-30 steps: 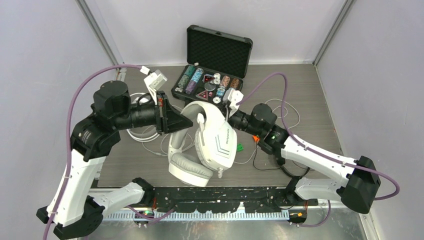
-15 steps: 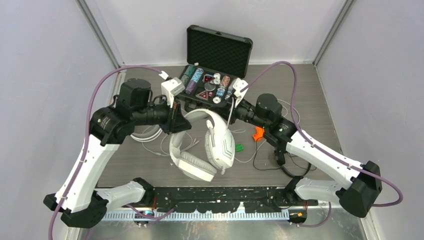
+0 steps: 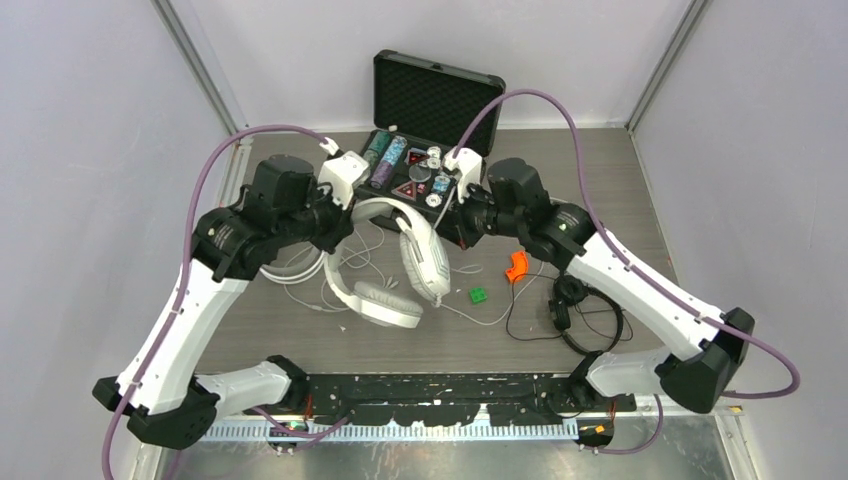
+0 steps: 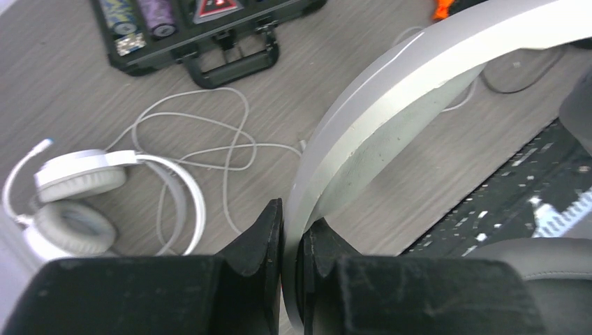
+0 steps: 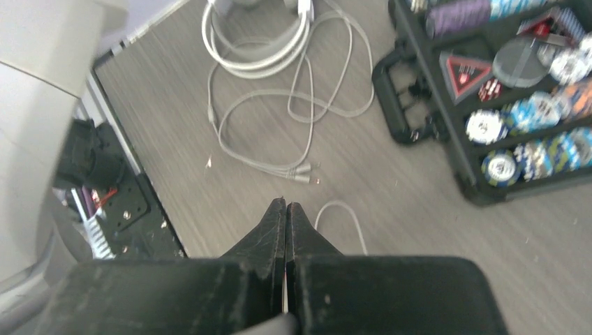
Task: Wrap the headphones
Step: Wrap the headphones cable around the headphones.
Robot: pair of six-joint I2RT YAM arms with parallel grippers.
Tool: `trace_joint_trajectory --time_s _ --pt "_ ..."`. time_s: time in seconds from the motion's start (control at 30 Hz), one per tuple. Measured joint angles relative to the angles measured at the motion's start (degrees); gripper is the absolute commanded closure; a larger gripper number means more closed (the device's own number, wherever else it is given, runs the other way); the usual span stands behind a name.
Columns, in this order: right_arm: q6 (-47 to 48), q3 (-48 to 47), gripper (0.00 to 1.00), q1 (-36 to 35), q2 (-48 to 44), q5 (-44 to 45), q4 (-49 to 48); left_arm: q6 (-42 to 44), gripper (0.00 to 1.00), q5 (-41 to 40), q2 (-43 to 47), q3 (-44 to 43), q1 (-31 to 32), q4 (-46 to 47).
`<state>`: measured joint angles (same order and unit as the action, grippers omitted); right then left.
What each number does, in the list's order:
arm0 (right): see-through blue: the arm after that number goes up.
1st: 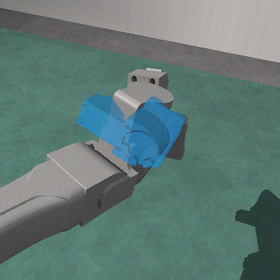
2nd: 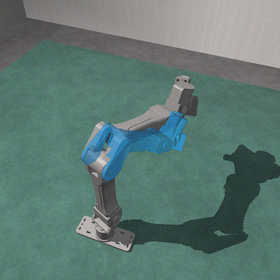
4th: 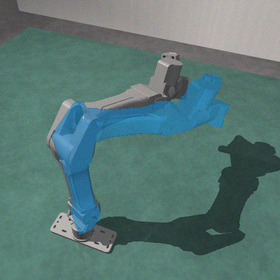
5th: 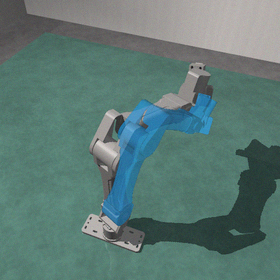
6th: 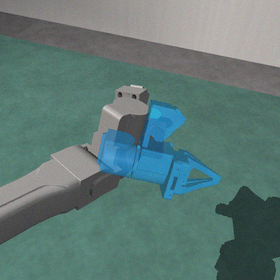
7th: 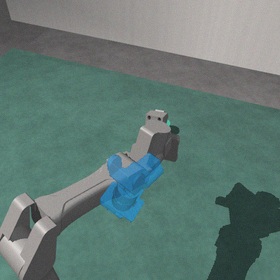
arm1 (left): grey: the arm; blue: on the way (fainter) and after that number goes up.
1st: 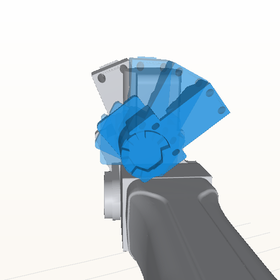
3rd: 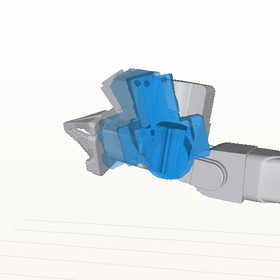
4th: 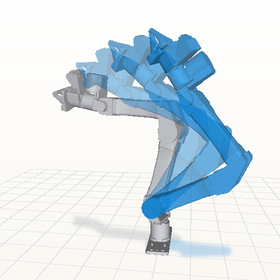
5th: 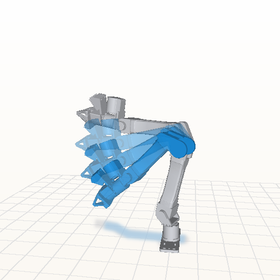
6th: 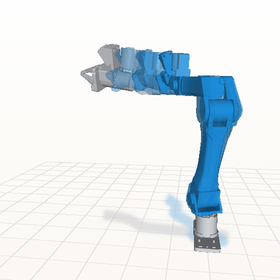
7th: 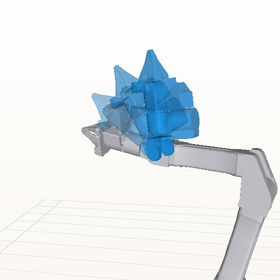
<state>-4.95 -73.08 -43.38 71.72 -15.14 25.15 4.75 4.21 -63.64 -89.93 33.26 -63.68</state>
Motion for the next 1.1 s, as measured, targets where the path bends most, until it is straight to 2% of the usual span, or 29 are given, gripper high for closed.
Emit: trace_joint_trajectory --time_s 0.17,0.53,0.73,0.93,1.1 --pt "-0.37 -6.88 0.99 0.00 5.07 1.31 9.81 2.49 1.00 -2.73 -1.14 0.79 0.04 1.27" --pt "-4.48 -17.70 0.99 0.87 9.90 -3.19 25.16 13.11 1.00 6.40 2.86 6.56 -0.15 7.80" --pt "-6.80 -19.61 0.99 1.55 9.75 -6.71 32.17 18.45 1.00 1.99 -0.07 6.80 -0.11 8.13" --pt "-9.05 -20.46 1.00 1.88 9.46 -11.65 34.21 22.71 1.00 -5.49 -3.37 10.60 0.00 8.90" --pt "-11.15 -20.46 1.00 1.88 9.44 -17.14 33.73 22.80 1.00 -9.31 -3.17 12.22 0.02 13.00"
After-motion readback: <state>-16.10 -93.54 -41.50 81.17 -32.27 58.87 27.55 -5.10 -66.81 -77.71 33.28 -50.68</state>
